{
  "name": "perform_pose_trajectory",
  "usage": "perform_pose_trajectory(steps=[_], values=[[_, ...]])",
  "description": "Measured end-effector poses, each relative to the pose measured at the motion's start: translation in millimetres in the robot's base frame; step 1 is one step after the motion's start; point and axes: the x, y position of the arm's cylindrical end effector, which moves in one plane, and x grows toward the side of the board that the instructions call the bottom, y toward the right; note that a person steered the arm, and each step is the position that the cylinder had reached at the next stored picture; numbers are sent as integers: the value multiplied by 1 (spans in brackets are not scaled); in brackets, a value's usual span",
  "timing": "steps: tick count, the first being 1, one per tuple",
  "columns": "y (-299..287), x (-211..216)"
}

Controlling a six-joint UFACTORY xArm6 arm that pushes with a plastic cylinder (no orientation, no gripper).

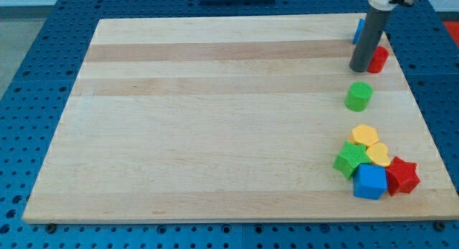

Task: Move the green circle vertical to the top of the yellow hexagon

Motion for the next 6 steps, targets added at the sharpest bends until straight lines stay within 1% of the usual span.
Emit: perform_pose_trajectory(steps=[3,4,6], values=[[-35,17],[-45,26],[-47,55]])
